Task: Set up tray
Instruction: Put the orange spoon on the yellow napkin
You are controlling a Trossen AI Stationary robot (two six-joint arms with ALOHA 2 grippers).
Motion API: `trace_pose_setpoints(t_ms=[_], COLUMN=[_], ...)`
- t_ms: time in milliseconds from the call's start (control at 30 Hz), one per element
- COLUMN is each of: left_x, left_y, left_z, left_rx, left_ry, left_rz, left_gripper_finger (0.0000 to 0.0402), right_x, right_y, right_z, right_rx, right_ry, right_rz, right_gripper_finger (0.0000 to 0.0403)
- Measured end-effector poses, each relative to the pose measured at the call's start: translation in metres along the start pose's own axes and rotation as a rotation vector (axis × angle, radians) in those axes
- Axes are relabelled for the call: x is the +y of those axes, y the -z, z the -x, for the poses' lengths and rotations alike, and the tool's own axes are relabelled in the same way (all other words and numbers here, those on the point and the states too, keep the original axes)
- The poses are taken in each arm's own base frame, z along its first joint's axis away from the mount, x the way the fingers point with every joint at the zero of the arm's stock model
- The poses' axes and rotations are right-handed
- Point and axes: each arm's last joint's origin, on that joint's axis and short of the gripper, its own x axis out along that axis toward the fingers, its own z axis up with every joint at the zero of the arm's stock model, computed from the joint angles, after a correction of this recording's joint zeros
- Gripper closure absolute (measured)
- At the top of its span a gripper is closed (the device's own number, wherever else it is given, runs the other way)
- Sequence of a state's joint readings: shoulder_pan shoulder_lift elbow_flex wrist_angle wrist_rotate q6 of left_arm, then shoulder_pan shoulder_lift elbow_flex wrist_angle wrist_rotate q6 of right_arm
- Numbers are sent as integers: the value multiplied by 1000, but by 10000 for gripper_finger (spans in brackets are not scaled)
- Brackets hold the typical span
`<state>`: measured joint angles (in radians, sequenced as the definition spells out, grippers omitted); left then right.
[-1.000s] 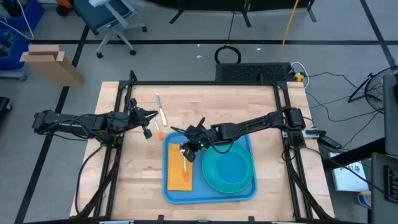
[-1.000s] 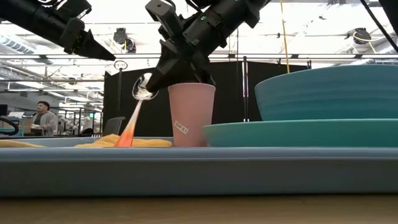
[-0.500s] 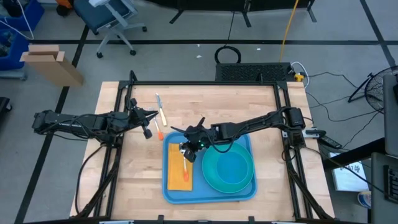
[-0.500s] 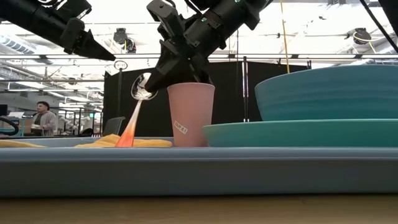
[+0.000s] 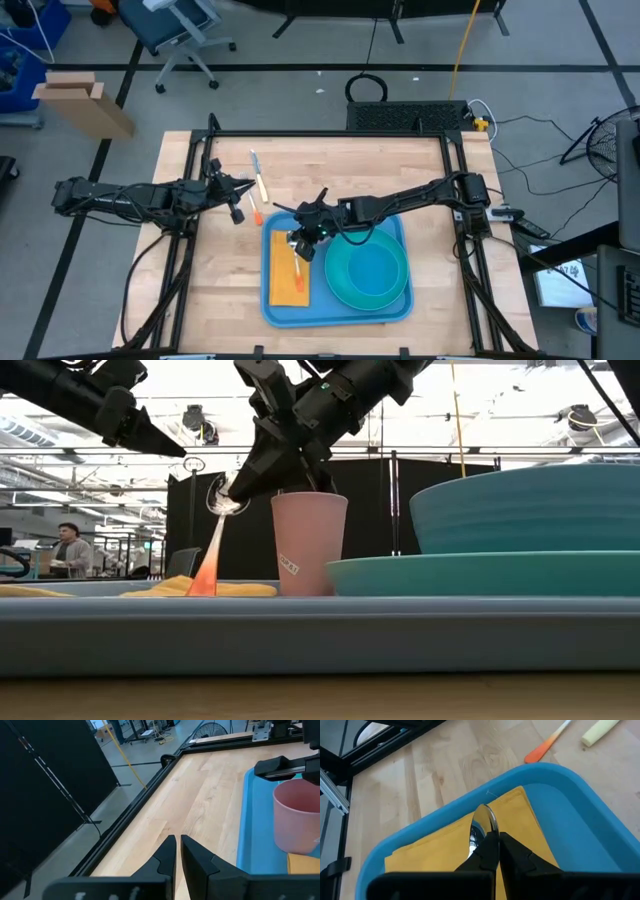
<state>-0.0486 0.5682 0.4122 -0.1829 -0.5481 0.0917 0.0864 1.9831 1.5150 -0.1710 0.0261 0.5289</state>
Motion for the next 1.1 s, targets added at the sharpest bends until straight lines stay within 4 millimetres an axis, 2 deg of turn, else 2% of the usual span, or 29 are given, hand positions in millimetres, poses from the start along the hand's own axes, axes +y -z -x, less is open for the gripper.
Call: trace_pose_setpoints(t_ms=[400, 667, 833, 967, 1100], left_x=[0, 0, 0, 0, 0], left_y=[0, 0, -1, -1, -2], left_z=[0, 0, 0, 0, 0], left_rx=[0, 0, -4, -13, -15], left_ry=[0, 0, 0, -1, -2], left_rz=[0, 0, -2, 0, 1], left_gripper_finger=[371, 371, 371, 371, 371], right_x=[1, 18, 25, 19, 13], right_y=[-1, -16, -20, -27, -38], right_z=[0, 27, 30, 33, 35], right_rx=[-12, -97, -27, 48, 10], right_ry=[-4, -78, -158, -206, -237], right_rz=[16, 35, 109, 215, 263], right_gripper_finger=[403, 403, 403, 403, 403])
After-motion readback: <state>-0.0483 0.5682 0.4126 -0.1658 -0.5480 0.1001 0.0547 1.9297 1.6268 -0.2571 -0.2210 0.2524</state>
